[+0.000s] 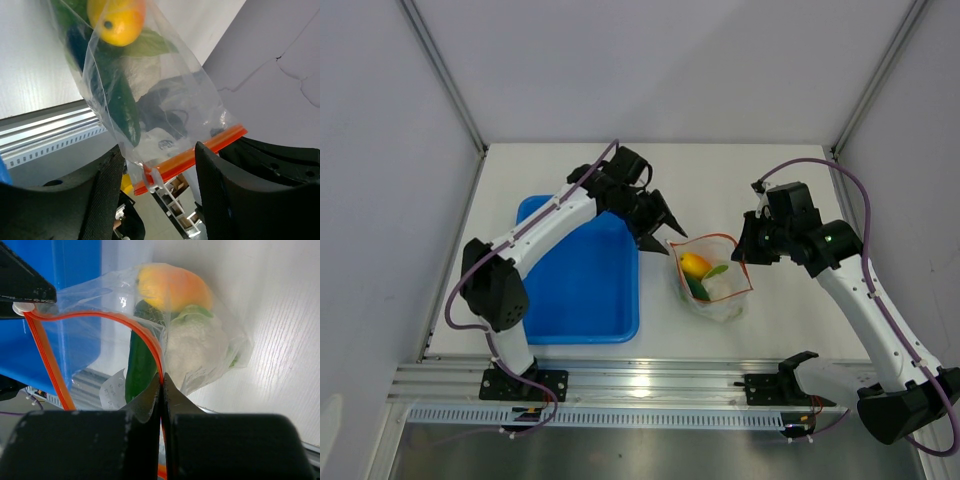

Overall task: Place the food in the zip-top bag and seal the zipper
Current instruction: Adjust the zipper food storage bag at the center of the board.

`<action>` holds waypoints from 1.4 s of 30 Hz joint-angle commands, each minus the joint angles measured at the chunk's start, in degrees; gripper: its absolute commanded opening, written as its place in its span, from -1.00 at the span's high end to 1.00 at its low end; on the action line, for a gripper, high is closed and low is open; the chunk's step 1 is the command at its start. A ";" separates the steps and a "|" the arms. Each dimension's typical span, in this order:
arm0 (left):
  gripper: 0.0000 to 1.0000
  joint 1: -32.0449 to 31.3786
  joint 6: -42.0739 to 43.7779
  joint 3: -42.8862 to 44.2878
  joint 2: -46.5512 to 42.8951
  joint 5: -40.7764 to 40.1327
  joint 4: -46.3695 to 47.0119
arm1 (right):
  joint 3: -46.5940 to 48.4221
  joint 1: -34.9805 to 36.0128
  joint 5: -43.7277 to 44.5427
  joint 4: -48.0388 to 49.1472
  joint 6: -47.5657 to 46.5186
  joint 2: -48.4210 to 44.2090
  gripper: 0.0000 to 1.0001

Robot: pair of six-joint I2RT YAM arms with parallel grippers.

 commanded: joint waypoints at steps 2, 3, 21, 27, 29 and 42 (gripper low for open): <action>-0.16 -0.97 -1.54 0.94 0.88 4.90 6.09 | 1.45 0.22 1.46 0.36 -0.25 -1.41 0.99; -0.15 -1.15 -1.63 0.94 0.79 5.07 6.35 | 1.45 0.22 1.46 0.28 -0.16 -1.41 0.99; 0.99 -1.68 3.28 2.41 2.72 10.61 13.48 | 1.18 1.10 2.60 -1.30 -1.48 -2.46 0.61; 0.99 -1.06 16.02 18.37 9.73 12.10 3.58 | 2.84 1.10 0.85 -2.44 -2.80 -3.61 -0.25; 0.99 -1.06 22.08 21.32 11.50 13.07 0.83 | 3.99 1.02 -0.65 -2.71 -3.15 -3.43 -0.43; 0.99 -1.32 47.06 21.77 5.63 12.37 -6.30 | 12.26 -0.57 -13.75 0.01 -5.52 -1.32 -0.53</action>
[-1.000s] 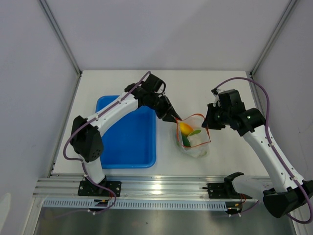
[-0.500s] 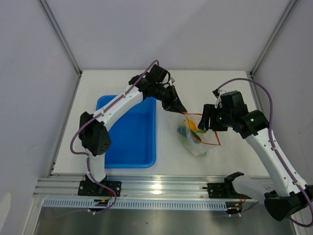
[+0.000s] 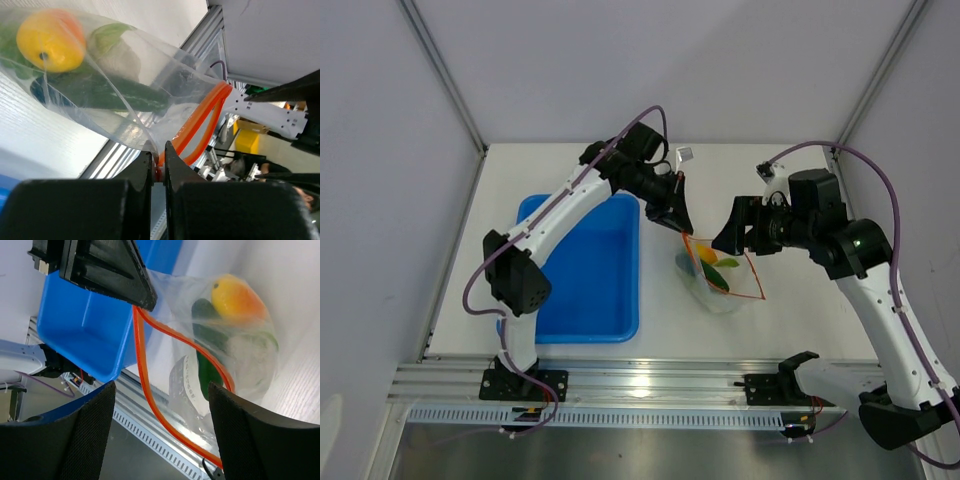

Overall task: Place the food in the zip-top bag and seal the zipper
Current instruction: Adjust the zipper food storage bag at the center of the board.

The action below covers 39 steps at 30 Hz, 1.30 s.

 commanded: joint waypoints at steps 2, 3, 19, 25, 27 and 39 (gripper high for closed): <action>0.99 -0.47 7.26 -0.33 -7.73 1.62 -0.84 | 1.79 -1.05 -3.35 2.53 -2.90 0.32 -0.51; 0.99 -0.73 6.65 -0.59 -8.52 2.58 -0.75 | 1.52 -1.14 -3.26 2.79 -3.08 0.49 -0.51; 0.99 -9.26 6.82 -3.49 -18.81 5.05 -2.59 | -10.24 -1.23 -21.53 19.30 -5.71 -3.36 -0.57; 0.99 -11.46 7.43 -6.83 -20.84 4.52 -3.73 | -12.10 -0.88 -28.56 22.74 -7.82 -8.38 -0.79; 0.99 -11.55 7.61 -8.15 -21.36 3.48 -4.70 | -13.24 -0.96 -32.07 23.53 -8.09 -9.26 -0.79; 0.99 -11.37 0.85 -17.26 -19.43 -21.73 -13.41 | -22.12 -0.35 -35.51 27.76 -6.68 -8.66 -0.73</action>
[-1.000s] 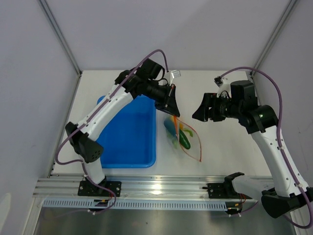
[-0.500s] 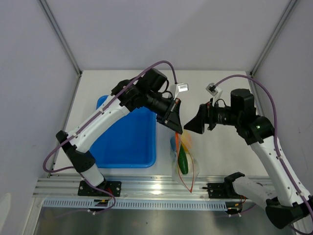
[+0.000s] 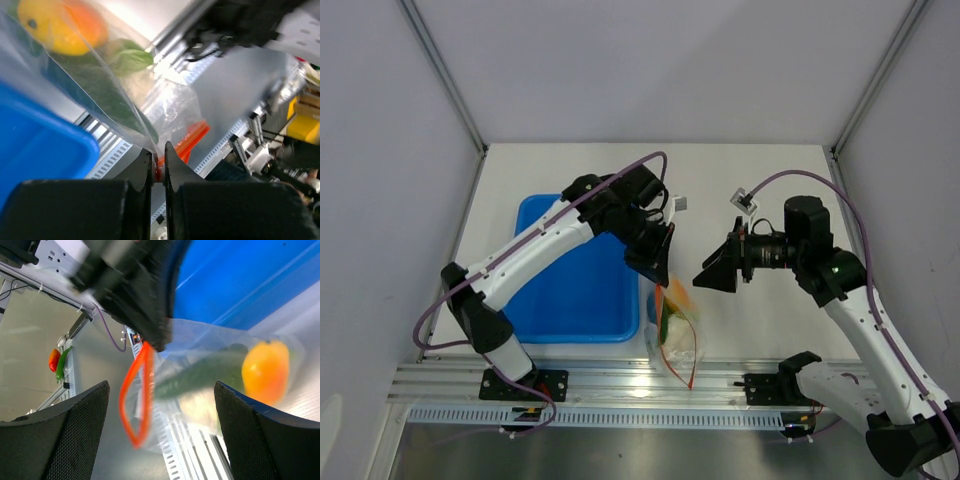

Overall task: Place the food in the zip-top bag and seal the zipper
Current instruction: Adjust the zipper food storage bag at the center of the board.

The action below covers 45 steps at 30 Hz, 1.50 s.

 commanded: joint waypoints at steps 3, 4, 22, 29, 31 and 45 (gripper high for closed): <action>0.99 0.23 -3.70 -7.49 -3.13 -11.47 0.72 | 0.11 0.70 0.68 2.56 -1.92 1.74 -0.72; 0.99 0.23 -3.79 -9.06 -3.66 -12.43 2.47 | 0.11 0.88 1.65 2.73 -2.01 2.44 -0.71; 0.99 0.41 -8.27 6.83 3.90 -18.42 -0.77 | 8.98 2.37 22.65 -10.27 7.48 10.44 -0.39; 0.97 0.67 -7.84 1.91 2.66 -15.96 4.86 | 4.94 -0.87 22.95 -12.48 8.18 10.09 -0.19; 0.94 0.67 -7.75 1.82 3.19 -16.13 4.68 | 4.50 -1.93 21.96 -12.03 8.44 10.18 -0.04; -0.41 1.46 -10.29 2.96 1.35 -21.40 3.63 | 3.27 3.95 18.00 -12.12 6.25 16.95 0.91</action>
